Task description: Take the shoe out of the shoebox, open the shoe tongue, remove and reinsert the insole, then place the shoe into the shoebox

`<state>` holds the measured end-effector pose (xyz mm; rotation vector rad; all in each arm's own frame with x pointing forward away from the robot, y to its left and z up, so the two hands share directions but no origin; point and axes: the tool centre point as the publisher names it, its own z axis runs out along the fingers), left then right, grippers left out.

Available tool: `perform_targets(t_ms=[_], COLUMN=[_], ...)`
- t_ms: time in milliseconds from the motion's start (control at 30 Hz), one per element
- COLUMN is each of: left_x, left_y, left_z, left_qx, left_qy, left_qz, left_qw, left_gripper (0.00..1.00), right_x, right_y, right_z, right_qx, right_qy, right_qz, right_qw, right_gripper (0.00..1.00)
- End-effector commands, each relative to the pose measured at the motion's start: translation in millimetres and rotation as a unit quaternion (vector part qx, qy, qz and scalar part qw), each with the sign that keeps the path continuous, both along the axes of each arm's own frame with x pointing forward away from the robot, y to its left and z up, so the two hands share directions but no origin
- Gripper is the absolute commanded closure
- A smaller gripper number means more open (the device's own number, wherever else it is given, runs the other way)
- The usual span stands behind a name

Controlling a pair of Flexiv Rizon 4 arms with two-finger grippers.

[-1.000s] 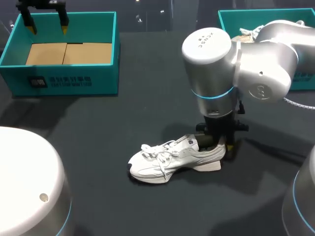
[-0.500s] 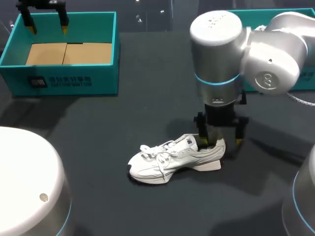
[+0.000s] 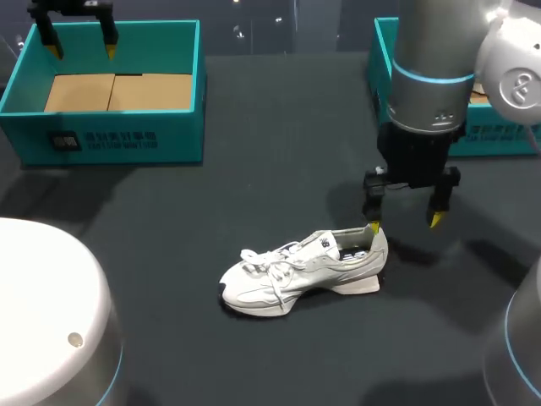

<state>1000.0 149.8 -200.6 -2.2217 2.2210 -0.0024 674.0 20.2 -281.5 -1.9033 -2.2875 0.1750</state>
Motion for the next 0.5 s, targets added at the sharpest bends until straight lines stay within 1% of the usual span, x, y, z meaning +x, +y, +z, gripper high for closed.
perform_targets(t_ms=[33, 100, 133, 167, 200, 233, 267, 300, 500], left_x=[0.1, 0.1, 0.1, 0.1, 0.1, 0.1, 0.1, 0.1, 0.1], left_y=[0, 0, 0, 0, 0, 0, 0, 0, 0], left_z=[0, 0, 0, 0, 0, 0, 0, 0, 0], left_qx=[0.0, 0.0, 0.0, 0.0, 0.0, 0.0, 0.0, 0.0, 0.0], left_qy=[0.0, 0.0, 0.0, 0.0, 0.0, 0.0, 0.0, 0.0, 0.0], left_qz=[0.0, 0.0, 0.0, 0.0, 0.0, 0.0, 0.0, 0.0, 0.0], left_qw=[1.0, 1.0, 1.0, 1.0, 1.0, 1.0, 1.0, 1.0, 1.0], left_gripper=[0.0, 0.0, 0.0, 0.0, 0.0, 0.0, 0.0, 0.0, 0.0], right_x=[3.6, 5.9, 6.6, 6.6, 6.6, 6.0, 6.0, 4.5, 4.5], right_y=[-23, -37, -45, -53, -62, -71, -80, -85, -85], right_z=[1, -1, -1, 0, 0, 0, -1, -1, -1], right_qx=[0.228, 0.29, 0.33, 0.38, 0.428, 0.476, 0.505, 0.523, 0.523], right_qy=[-0.008, -0.032, -0.052, -0.07, -0.096, -0.113, -0.126, -0.128, -0.128], right_qz=[0.09, 0.13, 0.152, 0.178, 0.207, 0.231, 0.253, 0.278, 0.278], right_qw=[0.969, 0.948, 0.93, 0.905, 0.874, 0.841, 0.816, 0.796, 0.796], right_gripper=[0.0, 0.0, 0.0, 0.0, 0.0, 0.0, 0.0, 0.0, 0.0])
